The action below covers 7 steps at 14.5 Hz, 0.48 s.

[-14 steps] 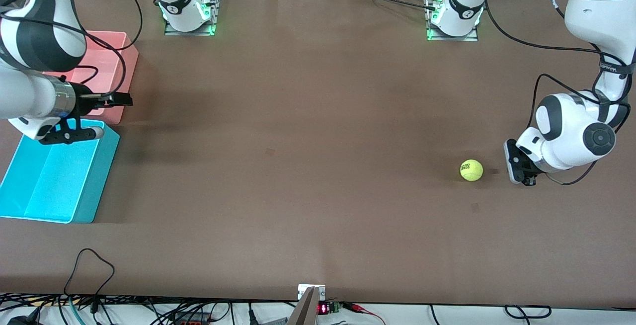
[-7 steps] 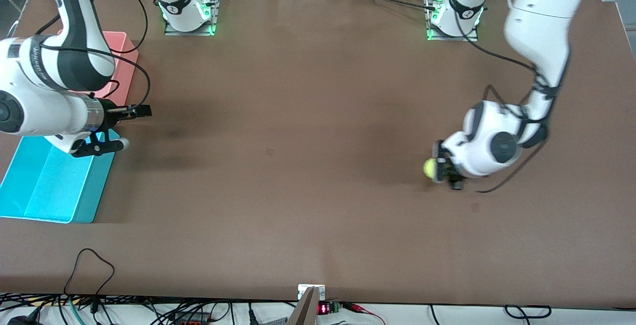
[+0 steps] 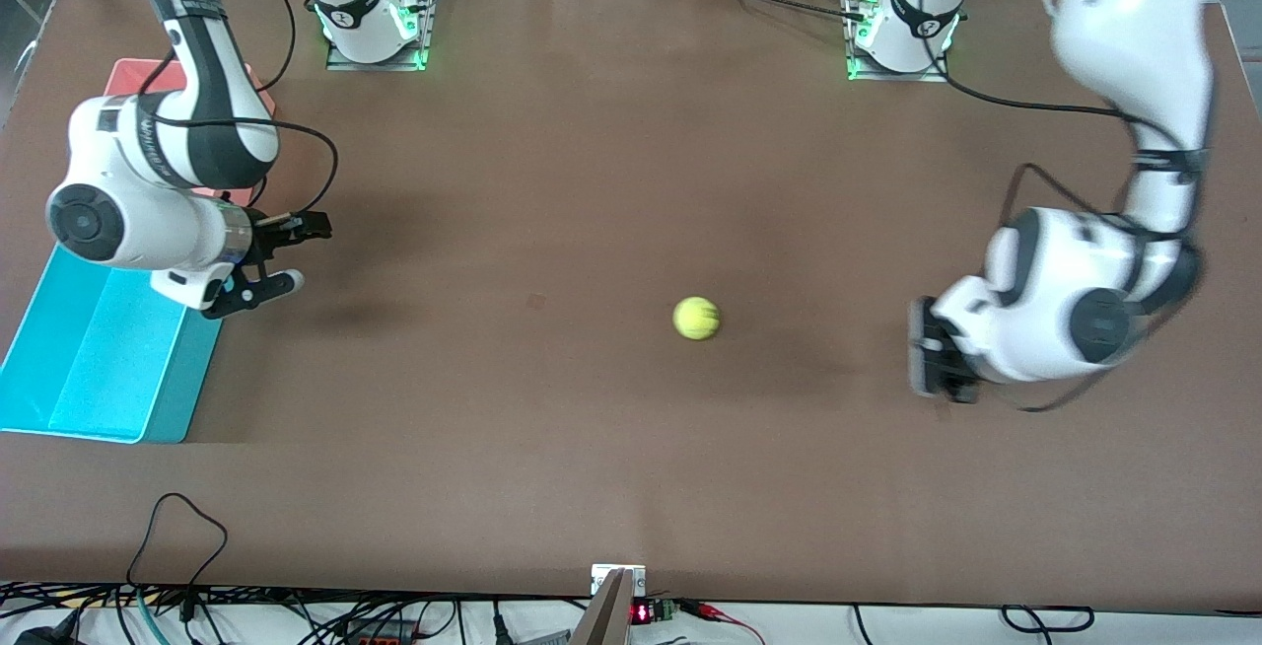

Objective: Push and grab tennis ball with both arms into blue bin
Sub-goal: 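Push the ball with the left gripper while the right gripper reaches out, then withdraw the left gripper while the right gripper approaches the ball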

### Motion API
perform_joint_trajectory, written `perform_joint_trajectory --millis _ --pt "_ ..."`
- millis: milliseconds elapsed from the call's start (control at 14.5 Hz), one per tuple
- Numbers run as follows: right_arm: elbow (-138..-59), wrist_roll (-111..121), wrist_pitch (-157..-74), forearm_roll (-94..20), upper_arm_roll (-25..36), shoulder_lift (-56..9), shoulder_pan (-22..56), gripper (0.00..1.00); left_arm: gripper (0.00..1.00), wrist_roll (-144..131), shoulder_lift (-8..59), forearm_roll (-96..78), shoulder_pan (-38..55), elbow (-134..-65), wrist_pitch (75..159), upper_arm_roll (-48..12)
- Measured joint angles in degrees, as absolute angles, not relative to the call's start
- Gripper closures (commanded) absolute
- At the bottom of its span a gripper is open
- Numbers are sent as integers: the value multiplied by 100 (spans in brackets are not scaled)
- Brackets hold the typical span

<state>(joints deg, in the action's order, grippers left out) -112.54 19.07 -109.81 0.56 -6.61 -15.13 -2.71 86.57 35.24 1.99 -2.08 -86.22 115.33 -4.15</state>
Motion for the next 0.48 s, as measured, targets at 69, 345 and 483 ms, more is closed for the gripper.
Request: perform_joint_trajectory --millis 69,345,483 --pt "-11499 2143 -11226 58 -660 -1454 -274 0 100 8716 3526 198 -425 -8585 11504 -422" --pt "-12251 4023 -12082 64 -644 -1212 -506 0 98 8293 3510 181 -538 -8007 10845 -470" --pt "-12438 5079 -12364 64 -621 -1191 -699 0 69 7482 3442 181 -495 -7607 10266 -514"
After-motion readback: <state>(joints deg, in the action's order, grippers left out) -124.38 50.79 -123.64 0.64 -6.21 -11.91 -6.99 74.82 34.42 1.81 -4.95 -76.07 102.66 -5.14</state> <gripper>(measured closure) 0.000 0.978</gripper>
